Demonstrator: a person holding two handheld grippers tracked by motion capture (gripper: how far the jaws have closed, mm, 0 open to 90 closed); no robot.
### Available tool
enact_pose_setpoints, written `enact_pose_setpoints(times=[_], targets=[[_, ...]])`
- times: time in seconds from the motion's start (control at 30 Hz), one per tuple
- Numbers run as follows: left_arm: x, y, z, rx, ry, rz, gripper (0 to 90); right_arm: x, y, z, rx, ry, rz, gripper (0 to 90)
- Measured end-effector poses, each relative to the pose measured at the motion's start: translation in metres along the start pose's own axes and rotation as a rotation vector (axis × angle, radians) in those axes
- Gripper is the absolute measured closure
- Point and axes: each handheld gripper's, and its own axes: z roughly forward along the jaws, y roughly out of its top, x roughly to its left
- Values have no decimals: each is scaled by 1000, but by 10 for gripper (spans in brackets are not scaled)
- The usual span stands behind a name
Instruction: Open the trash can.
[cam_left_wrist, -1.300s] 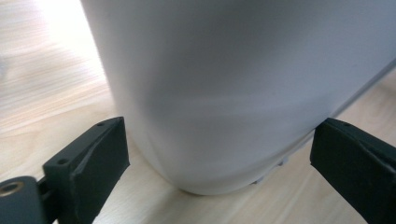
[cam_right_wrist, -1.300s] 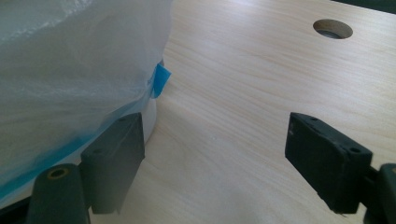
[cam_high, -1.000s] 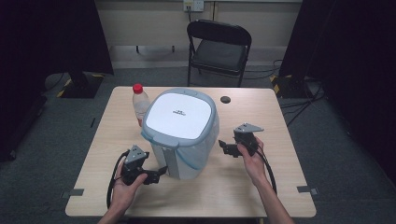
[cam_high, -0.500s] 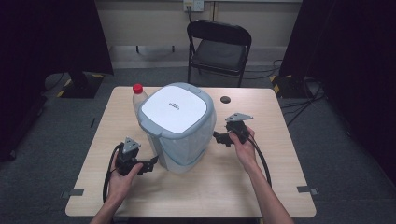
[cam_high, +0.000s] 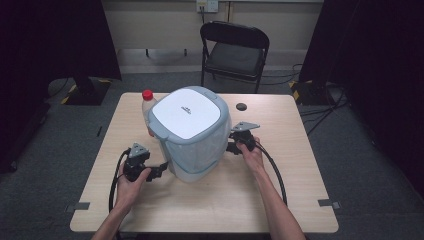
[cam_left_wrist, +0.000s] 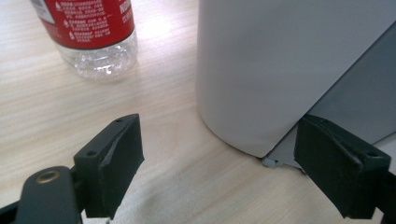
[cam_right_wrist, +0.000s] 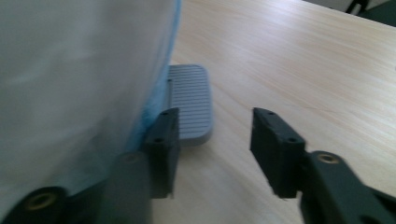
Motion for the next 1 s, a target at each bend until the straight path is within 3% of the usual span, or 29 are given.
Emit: enact_pose_setpoints(times=[0.07,0.23,0.33,0.4,0.47,0.53,0.67,0.77,0.83,0.93,1.0], targets=[[2,-1,0,-7,-21,-1,167,2,-1,-4,-8,7,-27,589],[7,-2,2,-15,-89,-20,232,3,-5,-19,-19,68,-40,628],[8,-1,3,-10,-76,-15,204,3,-6,-23,-24,90,-46,639],[8,-2,3,-4,-74,-35,182,3,-7,-24,-27,71,-51,569],[7,-1,4,8,-67,-83,170,0,-7,-23,-26,44,-28,414],[5,0,3,7,-32,-76,161,-5,-7,-20,-22,44,-9,352],[7,0,7,-1,-2,-92,219,-9,-3,-13,-20,14,-2,304],[10,-2,12,17,-12,-85,241,-12,-4,-7,-28,-29,22,301],[10,-3,14,17,-12,-70,245,-13,-6,-4,-33,-19,35,299],[8,-1,14,9,-5,-42,276,-11,-6,-2,-57,21,30,394],[10,-1,14,4,-21,-34,297,-12,-7,-2,-63,89,33,529]])
